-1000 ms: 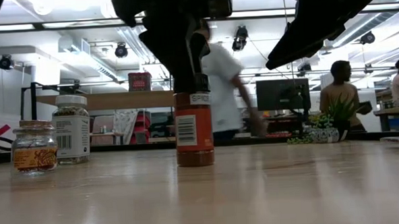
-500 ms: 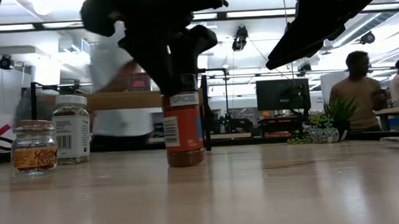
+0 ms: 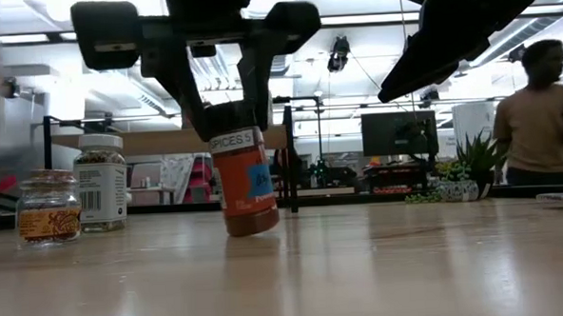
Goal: Shelf spices
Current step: Put the black seasoning bottle on the shelf
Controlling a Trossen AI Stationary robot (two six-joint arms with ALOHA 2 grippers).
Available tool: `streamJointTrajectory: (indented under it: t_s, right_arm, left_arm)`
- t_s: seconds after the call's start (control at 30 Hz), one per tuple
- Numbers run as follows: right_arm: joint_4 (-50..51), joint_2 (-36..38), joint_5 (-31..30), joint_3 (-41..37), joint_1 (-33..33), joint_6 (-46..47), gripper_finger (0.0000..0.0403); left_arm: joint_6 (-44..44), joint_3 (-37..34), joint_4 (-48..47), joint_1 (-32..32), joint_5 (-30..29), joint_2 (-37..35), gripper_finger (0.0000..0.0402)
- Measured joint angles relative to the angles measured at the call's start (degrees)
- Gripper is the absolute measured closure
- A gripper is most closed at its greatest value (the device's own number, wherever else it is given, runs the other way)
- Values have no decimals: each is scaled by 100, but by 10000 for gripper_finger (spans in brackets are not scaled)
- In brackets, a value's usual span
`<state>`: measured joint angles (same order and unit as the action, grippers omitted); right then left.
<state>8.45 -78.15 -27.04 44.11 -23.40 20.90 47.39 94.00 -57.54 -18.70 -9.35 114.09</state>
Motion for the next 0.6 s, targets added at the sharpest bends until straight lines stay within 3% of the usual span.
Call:
streamJointTrajectory:
  t_s: [0.6]
  right_arm:
    - [-20, 0, 3, -2, -2, 162, 222]
  left_arm:
    - [536, -4, 97, -13, -87, 14, 195]
